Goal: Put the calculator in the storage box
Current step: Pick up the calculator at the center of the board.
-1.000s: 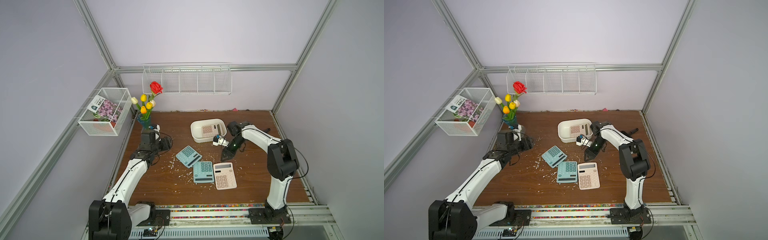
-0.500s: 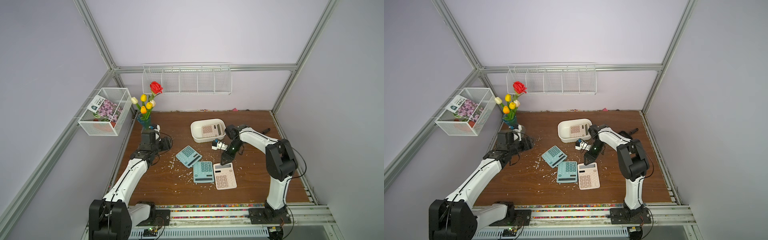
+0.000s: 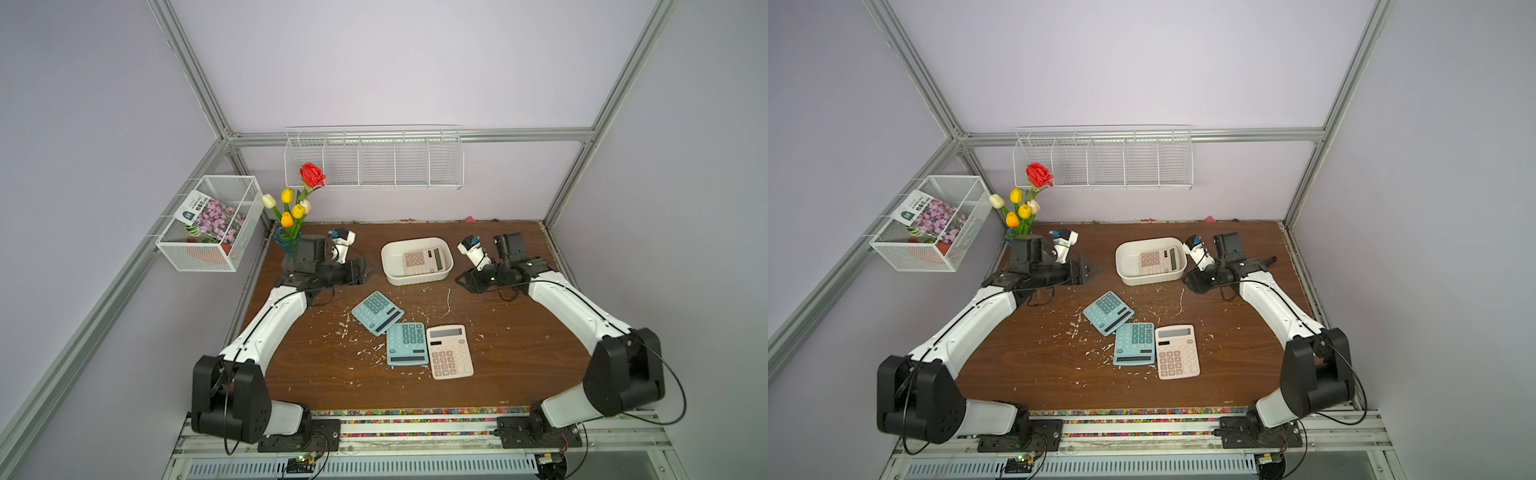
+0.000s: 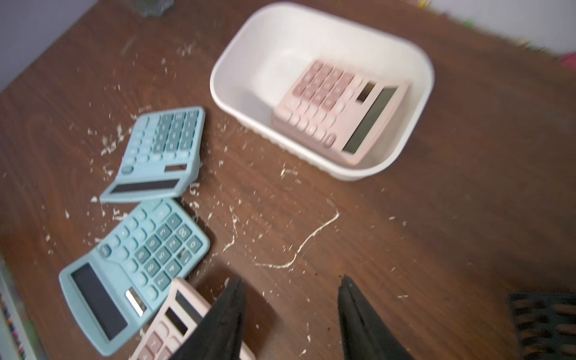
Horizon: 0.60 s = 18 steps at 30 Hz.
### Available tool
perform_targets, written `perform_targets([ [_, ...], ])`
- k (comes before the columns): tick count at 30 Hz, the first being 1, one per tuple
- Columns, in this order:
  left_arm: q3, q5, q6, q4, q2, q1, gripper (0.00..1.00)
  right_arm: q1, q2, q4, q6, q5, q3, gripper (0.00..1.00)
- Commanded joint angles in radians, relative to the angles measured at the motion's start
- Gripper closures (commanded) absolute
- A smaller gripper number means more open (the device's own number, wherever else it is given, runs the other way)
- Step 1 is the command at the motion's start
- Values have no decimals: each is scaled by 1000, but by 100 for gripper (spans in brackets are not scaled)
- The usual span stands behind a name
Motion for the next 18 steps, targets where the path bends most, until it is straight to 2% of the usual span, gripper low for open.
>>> perform_targets([
  [1, 131, 157, 100, -156, 62, -72, 35, 3, -46, 104, 151, 71, -48, 48],
  [6, 353, 97, 314, -464, 238, -208, 36, -20, -136, 129, 208, 134, -118, 48],
  [9, 444, -2, 393, -580, 335, -260, 38, -48, -189, 142, 242, 198, -161, 48],
  [12, 501, -42, 441, -613, 410, -281, 38, -94, -259, 178, 308, 260, -221, 48],
  [18, 622, -7, 488, -648, 561, -323, 38, -207, -398, 276, 543, 352, -366, 48],
])
